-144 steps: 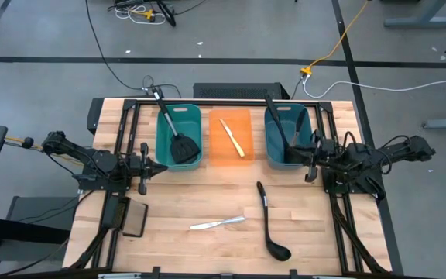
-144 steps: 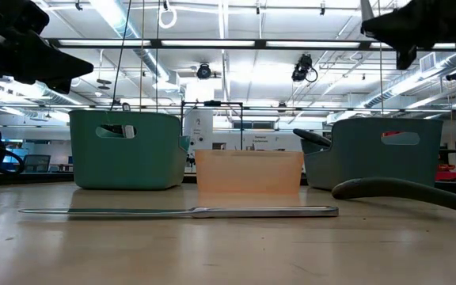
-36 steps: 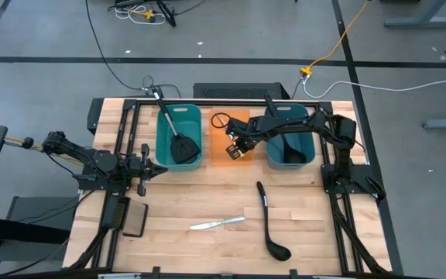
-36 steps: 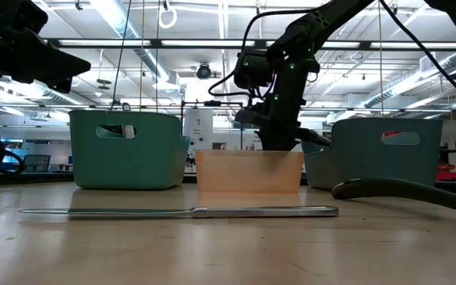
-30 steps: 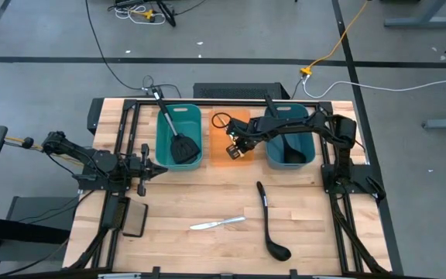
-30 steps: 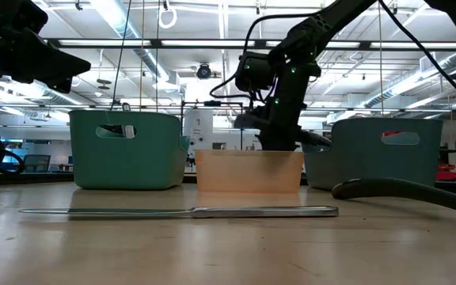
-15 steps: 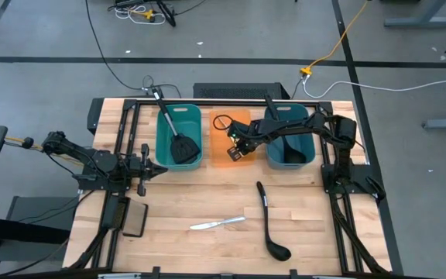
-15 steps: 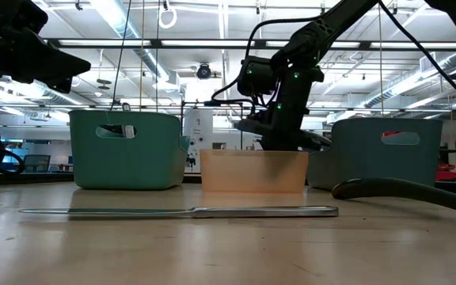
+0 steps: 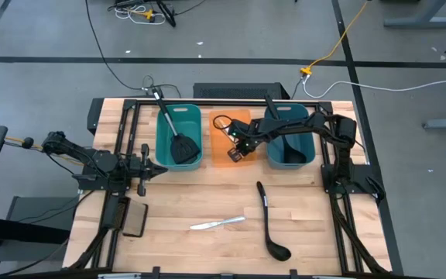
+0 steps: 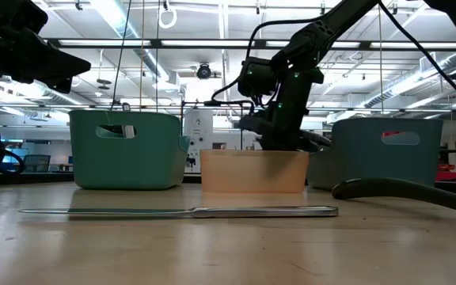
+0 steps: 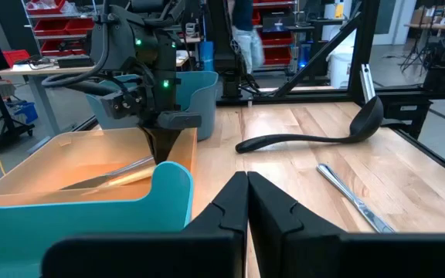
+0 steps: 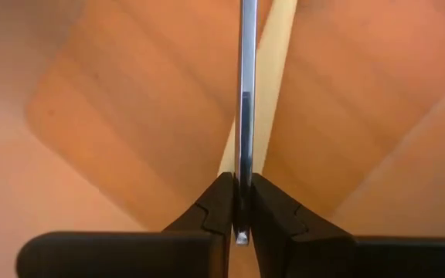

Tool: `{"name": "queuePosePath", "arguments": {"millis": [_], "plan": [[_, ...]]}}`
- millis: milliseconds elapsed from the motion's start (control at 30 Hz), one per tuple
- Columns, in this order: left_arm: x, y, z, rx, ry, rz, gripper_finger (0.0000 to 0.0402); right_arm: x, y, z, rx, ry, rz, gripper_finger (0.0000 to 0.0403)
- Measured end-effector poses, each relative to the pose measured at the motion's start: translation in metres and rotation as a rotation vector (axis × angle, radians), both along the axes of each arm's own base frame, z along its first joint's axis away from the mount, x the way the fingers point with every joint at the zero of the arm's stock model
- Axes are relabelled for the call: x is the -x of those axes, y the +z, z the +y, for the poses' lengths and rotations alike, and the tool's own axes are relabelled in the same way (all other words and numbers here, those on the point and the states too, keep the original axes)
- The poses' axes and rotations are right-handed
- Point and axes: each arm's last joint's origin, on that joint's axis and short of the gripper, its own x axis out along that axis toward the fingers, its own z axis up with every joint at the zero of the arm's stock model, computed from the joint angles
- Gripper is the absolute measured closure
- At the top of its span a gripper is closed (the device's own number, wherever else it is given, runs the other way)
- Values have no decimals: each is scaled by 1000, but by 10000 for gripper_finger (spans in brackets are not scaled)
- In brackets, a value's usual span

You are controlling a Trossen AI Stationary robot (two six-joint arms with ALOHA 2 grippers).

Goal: Pick & Place Kitchen Items
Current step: Put the top silver knife into the orange bin

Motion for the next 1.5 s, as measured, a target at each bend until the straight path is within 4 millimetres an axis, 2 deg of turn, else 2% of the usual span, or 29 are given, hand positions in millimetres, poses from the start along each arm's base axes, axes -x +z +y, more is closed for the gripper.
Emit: {"name": "queuePosePath", "arguments": {"millis": [400,767,1100,1300,1500], "plan": [[0,0,0,-18,-2,1,390,5,-1,-10,9,-26,21,368],[0,0,0,-38,-4,2,389,-1,-18,-13,35,23,50,367],[0,0,0,-38,-5,3,392,-6,-15,-13,4,113,5,356],[0,0,-1,-36,-27,4,390,-6,-15,-15,-14,117,-10,333],[0,0,-1,-34,-27,4,393,-6,-13,-15,-8,114,-15,334]]}}
